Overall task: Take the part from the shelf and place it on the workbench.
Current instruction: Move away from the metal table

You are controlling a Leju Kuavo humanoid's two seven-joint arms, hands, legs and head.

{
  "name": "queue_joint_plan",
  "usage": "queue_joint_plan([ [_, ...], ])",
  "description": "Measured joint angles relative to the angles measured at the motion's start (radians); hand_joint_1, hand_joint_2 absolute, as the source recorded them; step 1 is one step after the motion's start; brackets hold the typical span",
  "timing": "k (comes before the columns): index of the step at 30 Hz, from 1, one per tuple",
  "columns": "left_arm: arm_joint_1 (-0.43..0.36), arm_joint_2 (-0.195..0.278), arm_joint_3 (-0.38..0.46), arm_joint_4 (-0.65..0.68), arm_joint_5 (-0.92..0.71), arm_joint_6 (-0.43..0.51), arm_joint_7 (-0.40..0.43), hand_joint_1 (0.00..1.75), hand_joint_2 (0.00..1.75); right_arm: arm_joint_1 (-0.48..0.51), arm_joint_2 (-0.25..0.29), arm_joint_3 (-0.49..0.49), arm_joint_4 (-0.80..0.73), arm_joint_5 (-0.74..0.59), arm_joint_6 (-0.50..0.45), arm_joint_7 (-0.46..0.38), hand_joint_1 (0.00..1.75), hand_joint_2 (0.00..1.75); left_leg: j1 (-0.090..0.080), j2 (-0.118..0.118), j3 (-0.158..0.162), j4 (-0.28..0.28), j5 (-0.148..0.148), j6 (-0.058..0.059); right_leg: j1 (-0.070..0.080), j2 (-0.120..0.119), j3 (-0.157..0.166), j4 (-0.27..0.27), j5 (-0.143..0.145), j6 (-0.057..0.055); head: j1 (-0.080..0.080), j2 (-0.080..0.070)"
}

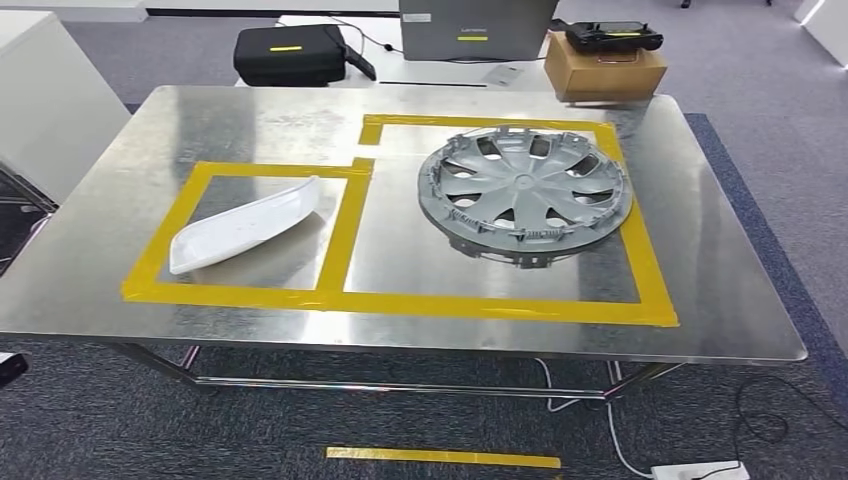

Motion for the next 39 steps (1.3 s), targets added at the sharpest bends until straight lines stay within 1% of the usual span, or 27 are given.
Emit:
queue_joint_plan([
  [8, -0.019, -0.035, 0.056, 0.101, -0.009, 0.014, 0.018, 0.0, 0.0, 0.001, 0.0, -0.009, 0.0, 0.0, -0.001, 0.0, 0.0, 0.0, -0.001, 0.0, 0.001, 0.0, 0.0, 0.0, 0.0, 0.001, 0.013, 0.0, 0.0, 0.001, 0.0, 0.0],
  [12, -0.024, -0.074, 0.108, 0.2, -0.014, 0.05, 0.037, 0.0, 0.0, 0.004, 0.0, -0.014, 0.0, 0.0, -0.003, 0.0, 0.0, 0.0, -0.001, 0.0, 0.001, 0.0, -0.002, 0.0, 0.0, 0.0, 0.013, 0.0, 0.0, 0.001, 0.0, 0.0],
  [14, -0.025, -0.102, 0.133, 0.243, -0.01, 0.053, 0.027, 0.0, 0.0, 0.005, 0.0, -0.018, 0.0, 0.0, -0.004, 0.0, 0.0, 0.0, -0.001, 0.0, 0.001, 0.0, -0.002, 0.0, 0.0, 0.0, 0.013, 0.0, -0.001, 0.001, 0.0, 0.0],
  [15, -0.025, -0.12, 0.146, 0.263, 0.001, 0.05, 0.011, 0.0, 0.0, 0.006, 0.0, -0.019, 0.0, -0.001, -0.005, -0.001, 0.0, 0.0, -0.001, 0.0, 0.001, 0.0, -0.002, 0.001, -0.001, 0.0, 0.013, 0.0, -0.001, 0.001, 0.0, 0.0],
  [17, -0.025, -0.171, 0.18, 0.302, 0.048, 0.029, -0.043, 0.0, 0.0, 0.008, 0.0, -0.024, 0.0, -0.002, -0.006, -0.004, 0.0, 0.0, -0.002, 0.0, 0.002, 0.0, -0.003, 0.001, -0.002, -0.001, 0.013, 0.0, -0.001, 0.001, 0.0, 0.0],
  [20, -0.023, -0.268, 0.247, 0.359, 0.148, -0.028, -0.126, 0.0, 0.0, 0.01, 0.0, -0.034, 0.0, -0.004, -0.01, -0.008, 0.0, 0.0, -0.003, -0.001, 0.003, 0.0, -0.003, 0.002, -0.003, -0.001, 0.014, 0.0, -0.002, 0.002, 0.0, 0.0],
  [22, -0.02, -0.331, 0.29, 0.393, 0.199, -0.076, -0.144, 0.0, 0.0, 0.011, 0.0, -0.039, 0.0, -0.003, -0.013, -0.009, 0.0, 0.0, -0.004, 0.0, 0.003, 0.0, -0.004, 0.003, -0.003, 0.0, 0.015, 0.0, -0.002, 0.002, 0.0, 0.0],
  [25, -0.011, -0.404, 0.354, 0.43, 0.258, -0.156, -0.165, 0.0, 0.0, 0.014, 0.0, -0.045, 0.001, 0.0, -0.015, -0.007, 0.0, 0.0, -0.005, 0.0, 0.004, 0.001, -0.004, 0.003, -0.004, -0.001, 0.014, -0.001, -0.002, 0.003, 0.0, 0.0],
  [30, 0.0, -0.499, 0.42, 0.476, 0.284, -0.291, -0.185, 0.0, 0.0, 0.017, 0.0, -0.058, 0.001, 0.003, -0.015, -0.001, 0.0, 0.0, -0.005, -0.001, 0.005, 0.001, -0.005, 0.005, -0.004, -0.001, 0.014, -0.001, -0.003, 0.005, 0.0, 0.0],
  [35, 0.002, -0.56, 0.457, 0.499, 0.301, -0.355, -0.192, 0.0, 0.0, 0.02, 0.0, -0.059, 0.001, 0.011, -0.015, 0.002, 0.0, 0.0, -0.005, -0.001, 0.006, 0.001, -0.005, 0.005, -0.004, -0.001, 0.016, -0.001, -0.003, 0.005, 0.0, 0.0],
  [39, 0.004, -0.608, 0.467, 0.507, 0.296, -0.407, -0.181, 0.0, 0.0, 0.021, 0.0, -0.059, 0.001, 0.019, -0.014, 0.006, 0.0, 0.0, -0.005, -0.001, 0.006, 0.001, -0.005, 0.005, -0.004, -0.001, 0.018, -0.001, -0.003, 0.005, 0.0, 0.0],
])
